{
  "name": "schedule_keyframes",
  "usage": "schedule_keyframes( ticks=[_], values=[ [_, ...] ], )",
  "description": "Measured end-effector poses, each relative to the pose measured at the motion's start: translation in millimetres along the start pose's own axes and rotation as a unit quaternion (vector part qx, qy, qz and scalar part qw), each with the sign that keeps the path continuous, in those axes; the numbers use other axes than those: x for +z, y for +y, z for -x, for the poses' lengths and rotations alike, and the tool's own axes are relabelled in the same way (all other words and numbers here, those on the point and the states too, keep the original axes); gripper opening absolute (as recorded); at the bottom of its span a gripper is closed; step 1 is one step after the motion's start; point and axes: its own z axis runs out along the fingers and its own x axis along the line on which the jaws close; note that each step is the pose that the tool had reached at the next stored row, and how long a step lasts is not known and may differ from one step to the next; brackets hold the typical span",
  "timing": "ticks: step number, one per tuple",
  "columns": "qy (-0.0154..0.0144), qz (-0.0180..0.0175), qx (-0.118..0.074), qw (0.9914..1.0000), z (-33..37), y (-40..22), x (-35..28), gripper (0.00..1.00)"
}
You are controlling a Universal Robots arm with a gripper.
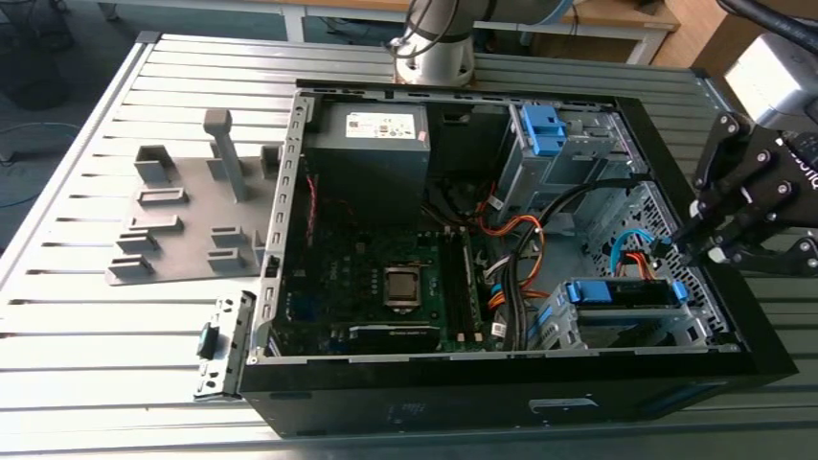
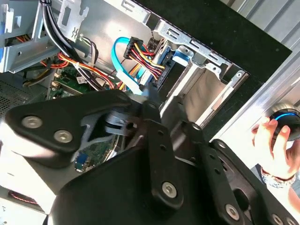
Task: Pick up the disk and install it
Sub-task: 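Insert the second disk wire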
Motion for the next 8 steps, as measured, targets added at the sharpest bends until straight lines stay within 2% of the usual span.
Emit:
schedule_keyframes(
  ticks=[3,4,8],
  values=[
    [0.0000,0.0000,0.000,1.00000,0.0,0.0,0.0,0.35],
    [0.0000,0.0000,0.000,1.00000,0.0,0.0,-0.1,0.41],
    [0.0005,0.0000,0.000,1.00000,1.4,0.0,-0.1,0.41]
  ],
)
